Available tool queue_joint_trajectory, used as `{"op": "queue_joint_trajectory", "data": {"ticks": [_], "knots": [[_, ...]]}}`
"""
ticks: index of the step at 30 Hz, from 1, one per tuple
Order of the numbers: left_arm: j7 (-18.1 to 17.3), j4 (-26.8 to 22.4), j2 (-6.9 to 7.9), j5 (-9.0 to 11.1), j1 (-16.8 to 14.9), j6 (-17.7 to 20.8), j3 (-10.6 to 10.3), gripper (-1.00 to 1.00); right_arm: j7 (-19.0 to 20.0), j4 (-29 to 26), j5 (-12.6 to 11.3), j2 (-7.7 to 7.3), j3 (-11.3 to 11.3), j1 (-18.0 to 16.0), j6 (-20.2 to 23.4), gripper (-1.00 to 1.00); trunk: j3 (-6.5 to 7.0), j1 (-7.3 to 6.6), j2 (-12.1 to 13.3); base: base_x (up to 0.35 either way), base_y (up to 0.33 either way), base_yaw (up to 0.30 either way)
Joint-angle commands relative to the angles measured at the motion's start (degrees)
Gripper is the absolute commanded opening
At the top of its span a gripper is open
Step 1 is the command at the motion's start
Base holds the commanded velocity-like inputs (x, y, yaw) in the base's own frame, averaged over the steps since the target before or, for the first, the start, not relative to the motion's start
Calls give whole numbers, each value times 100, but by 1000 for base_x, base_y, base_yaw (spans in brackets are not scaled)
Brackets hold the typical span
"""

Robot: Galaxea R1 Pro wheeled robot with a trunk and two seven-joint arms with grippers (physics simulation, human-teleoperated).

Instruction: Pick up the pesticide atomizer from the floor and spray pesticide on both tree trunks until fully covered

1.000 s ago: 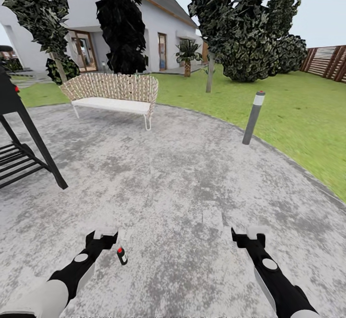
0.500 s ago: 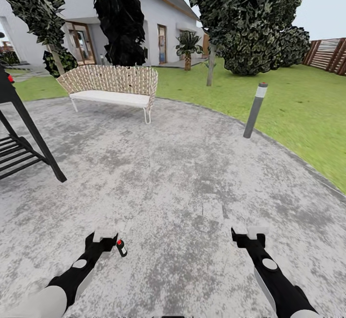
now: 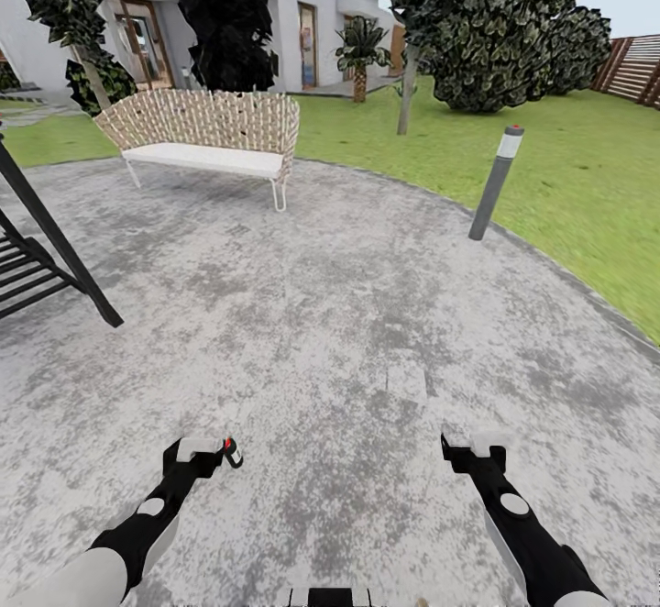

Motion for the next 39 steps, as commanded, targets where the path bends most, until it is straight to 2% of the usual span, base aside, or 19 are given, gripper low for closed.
{"op": "queue_joint_trajectory", "data": {"ticks": [1,27,35,39], "knots": [[1,5,2,10,-4,-20,-31,100,-16,3,2,-1,4,-2,-18,100,-36,1,-3,0,0,0],[0,13,-5,10,-4,-20,-32,100,-16,-15,2,-1,4,-2,-16,100,-852,68,-38,0,0,0],[-9,8,-18,0,15,-42,-32,100,-20,-2,12,4,8,-2,-20,100,-909,68,-38,5,0,0],[0,5,-8,1,22,-42,-32,100,-24,-14,18,1,5,-2,-22,100,-912,68,-38,219,0,0]]}}
